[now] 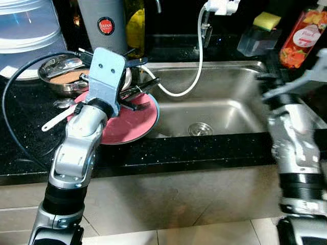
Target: Kitchen organization
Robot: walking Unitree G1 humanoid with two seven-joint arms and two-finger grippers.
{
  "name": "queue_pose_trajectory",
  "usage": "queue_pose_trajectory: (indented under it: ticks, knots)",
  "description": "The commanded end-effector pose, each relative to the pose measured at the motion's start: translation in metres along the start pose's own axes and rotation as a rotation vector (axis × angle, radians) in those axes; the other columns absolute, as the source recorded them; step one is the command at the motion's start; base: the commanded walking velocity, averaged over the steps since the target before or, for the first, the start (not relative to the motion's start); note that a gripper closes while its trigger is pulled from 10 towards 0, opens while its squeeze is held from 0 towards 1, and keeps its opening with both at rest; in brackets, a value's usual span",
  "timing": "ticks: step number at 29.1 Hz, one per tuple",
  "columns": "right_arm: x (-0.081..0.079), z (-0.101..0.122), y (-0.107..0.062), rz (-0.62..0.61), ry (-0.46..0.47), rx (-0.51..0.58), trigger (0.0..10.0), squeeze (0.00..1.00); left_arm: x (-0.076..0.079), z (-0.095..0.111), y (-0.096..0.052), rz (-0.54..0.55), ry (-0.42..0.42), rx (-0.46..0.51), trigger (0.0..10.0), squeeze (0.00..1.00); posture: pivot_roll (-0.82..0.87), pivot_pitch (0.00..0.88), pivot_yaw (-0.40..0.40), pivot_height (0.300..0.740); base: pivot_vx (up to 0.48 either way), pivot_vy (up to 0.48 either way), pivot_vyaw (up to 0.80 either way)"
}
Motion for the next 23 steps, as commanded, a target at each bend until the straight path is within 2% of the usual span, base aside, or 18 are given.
queue_pose_trajectory:
  ticks: [1,2,4,5,6,8,10,12,14,16,18,20,23]
  knots:
    - [-0.018,0.001,0.005,0.062,0.099,-0.029,10.0,0.0,-0.003,0.005,-0.005,-0.01,0.029,0.009,10.0,0.0,0.19,0.0,-0.06,0.74,0.0,0.0,0.0]
    - [-0.018,0.001,0.005,0.062,0.099,-0.029,10.0,0.0,-0.003,0.005,-0.005,-0.01,0.029,0.009,10.0,0.0,0.19,0.0,-0.06,0.74,0.0,0.0,0.0]
    - [-0.035,-0.006,0.008,0.12,0.145,-0.104,10.0,0.0,-0.006,0.006,-0.007,-0.012,0.02,0.0,10.0,0.0,0.2,0.0,-0.069,0.74,0.0,0.0,0.0]
    - [-0.048,-0.017,0.009,0.152,0.106,-0.156,10.0,0.0,-0.008,0.004,-0.009,-0.037,0.02,-0.037,10.0,0.0,0.21,0.0,-0.073,0.74,0.0,0.0,0.0]
    - [-0.051,-0.019,0.009,0.162,0.094,-0.162,10.0,0.0,-0.008,0.002,-0.009,-0.047,0.023,-0.052,10.0,0.0,0.21,0.0,-0.073,0.74,0.0,0.0,0.0]
    - [-0.052,-0.02,0.008,0.168,0.088,-0.164,10.0,0.0,-0.008,0.001,-0.01,-0.053,0.024,-0.06,10.0,0.0,0.21,0.0,-0.073,0.74,0.0,0.0,0.0]
    - [-0.056,-0.029,0.009,0.15,0.097,-0.215,10.0,0.0,-0.005,-0.011,-0.007,-0.082,0.092,-0.138,10.0,0.0,0.24,0.0,-0.103,0.74,0.0,0.0,0.0]
    - [-0.056,-0.036,0.009,0.139,0.013,-0.238,10.0,0.0,0.001,-0.015,-0.008,-0.107,0.072,-0.174,10.0,0.0,0.25,0.0,-0.107,0.74,0.0,0.0,0.0]
    - [-0.058,-0.041,0.006,0.153,-0.028,-0.256,10.0,0.0,0.007,-0.02,-0.01,-0.126,0.102,-0.201,10.0,0.0,0.25,0.0,-0.107,0.74,0.0,0.0,0.0]
    - [-0.06,-0.043,0.004,0.152,-0.009,-0.272,10.0,0.0,0.009,-0.025,-0.012,-0.125,0.166,-0.229,10.0,0.0,0.26,0.0,-0.11,0.74,0.0,0.0,0.0]
    - [-0.06,-0.043,0.004,0.145,-0.008,-0.277,10.0,0.0,0.008,-0.025,-0.012,-0.122,0.185,-0.233,10.0,0.0,0.26,0.0,-0.113,0.74,0.0,0.0,0.0]
    - [-0.06,-0.043,0.004,0.137,-0.01,-0.28,10.0,0.0,0.006,-0.021,-0.011,-0.121,0.186,-0.226,10.0,1.0,0.26,0.0,-0.113,0.74,0.0,0.0,0.0]
    - [-0.059,-0.044,0.005,0.136,-0.011,-0.278,10.0,0.0,0.006,-0.014,-0.009,-0.14,0.168,-0.213,10.0,1.0,0.27,0.0,-0.111,0.74,0.0,0.0,0.0]
Point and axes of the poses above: a point about 5 cm out from each wrist's last joint towards the gripper, its own y axis pointing out of the wrist towards the gripper, its own z axis along the axis of the wrist's last joint, x = y × z, the point moved 1 cm from there along y, pointing out of the wrist towards the gripper, and after that the axes turned 6 degrees about -y, right-handed, at the moved point
